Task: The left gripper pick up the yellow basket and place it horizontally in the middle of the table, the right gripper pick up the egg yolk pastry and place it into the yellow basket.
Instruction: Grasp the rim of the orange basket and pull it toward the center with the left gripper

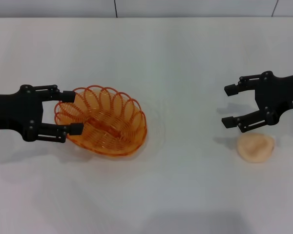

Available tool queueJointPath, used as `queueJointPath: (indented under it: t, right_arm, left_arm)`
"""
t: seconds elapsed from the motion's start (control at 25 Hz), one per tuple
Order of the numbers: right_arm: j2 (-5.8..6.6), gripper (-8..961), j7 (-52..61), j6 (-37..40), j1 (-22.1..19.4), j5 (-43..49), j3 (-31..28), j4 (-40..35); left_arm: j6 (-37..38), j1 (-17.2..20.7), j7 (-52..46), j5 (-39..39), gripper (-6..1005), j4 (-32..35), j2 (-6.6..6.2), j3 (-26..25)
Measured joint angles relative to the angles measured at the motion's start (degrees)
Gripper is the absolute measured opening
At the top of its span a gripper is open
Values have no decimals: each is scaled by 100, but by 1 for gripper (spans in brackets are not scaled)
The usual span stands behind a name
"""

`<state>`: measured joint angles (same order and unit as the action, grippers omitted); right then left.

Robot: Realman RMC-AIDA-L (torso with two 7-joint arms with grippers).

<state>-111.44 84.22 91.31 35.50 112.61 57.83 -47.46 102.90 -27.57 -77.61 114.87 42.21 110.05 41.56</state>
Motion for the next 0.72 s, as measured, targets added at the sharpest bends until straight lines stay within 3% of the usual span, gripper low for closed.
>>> queueJointPath:
  t: [0.72]
  right_arm:
    - [-26, 857, -69, 71, -23, -24, -41, 0]
  left_arm:
    - [2, 2, -282, 0, 860, 44, -2, 19]
